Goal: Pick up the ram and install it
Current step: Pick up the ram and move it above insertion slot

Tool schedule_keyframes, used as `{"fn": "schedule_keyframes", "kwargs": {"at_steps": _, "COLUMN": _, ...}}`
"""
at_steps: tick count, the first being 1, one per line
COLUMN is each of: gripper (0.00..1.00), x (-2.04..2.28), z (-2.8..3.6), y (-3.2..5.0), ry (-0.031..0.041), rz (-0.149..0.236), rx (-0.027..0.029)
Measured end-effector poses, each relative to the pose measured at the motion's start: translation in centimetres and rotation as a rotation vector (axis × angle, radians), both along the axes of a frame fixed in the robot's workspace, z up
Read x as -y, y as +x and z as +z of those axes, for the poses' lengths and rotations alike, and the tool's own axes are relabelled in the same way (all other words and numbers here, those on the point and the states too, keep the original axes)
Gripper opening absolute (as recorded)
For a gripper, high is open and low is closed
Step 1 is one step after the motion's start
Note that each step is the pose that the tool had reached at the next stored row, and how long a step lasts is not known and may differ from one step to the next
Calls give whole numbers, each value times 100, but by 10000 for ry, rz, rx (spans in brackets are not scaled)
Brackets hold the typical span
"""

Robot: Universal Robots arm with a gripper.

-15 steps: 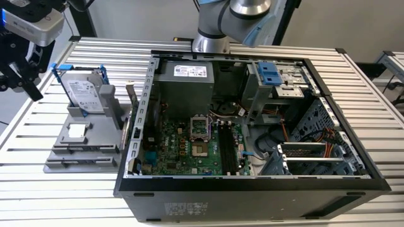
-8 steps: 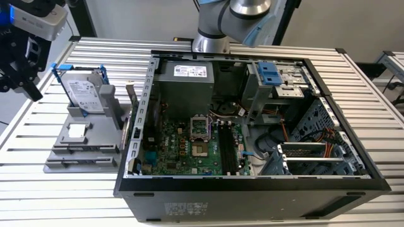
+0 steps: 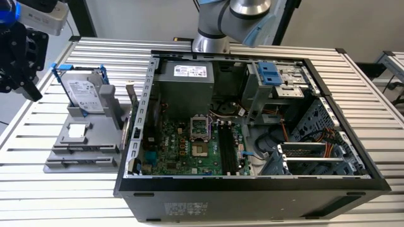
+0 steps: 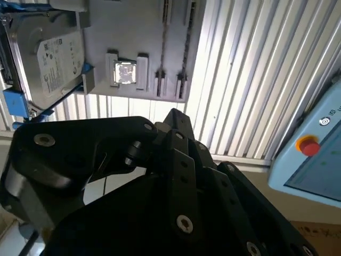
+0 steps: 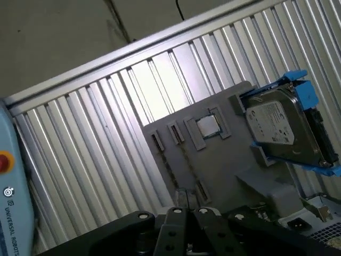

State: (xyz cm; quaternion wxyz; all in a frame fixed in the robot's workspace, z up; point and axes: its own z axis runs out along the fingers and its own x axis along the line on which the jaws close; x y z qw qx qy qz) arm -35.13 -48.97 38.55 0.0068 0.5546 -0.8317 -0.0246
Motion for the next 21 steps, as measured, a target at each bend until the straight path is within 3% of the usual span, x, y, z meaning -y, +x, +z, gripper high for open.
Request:
{"fn": "schedule_keyframes", "kwargs": {"at_steps": 9, "gripper": 0, "x": 0, "z": 1, "y": -1, "ry": 15, "rz": 1605, "rx": 1}}
{"fn": "schedule_keyframes", "kwargs": {"at_steps": 11, "gripper": 0, "x": 0, "z": 0, "y": 0, "ry": 106, "rz": 1867, "rx": 8}}
{"fn": "schedule_keyframes", "kwargs": {"at_steps": 16, "gripper": 0, "x": 0, "z": 1, "y": 0, "ry": 521, "rz": 2345, "rx": 43}}
{"fn": "schedule_keyframes", "kwargs": {"at_steps": 18, "gripper": 0, "x": -1, "z": 1, "y": 0, "ry": 605, "rz": 2587, "rx": 49}}
{"fn": "schedule_keyframes", "kwargs": {"at_steps": 21, "gripper": 0, "x": 0, "z": 0, "y": 0, "ry": 673, "rz": 3003, "rx": 60}}
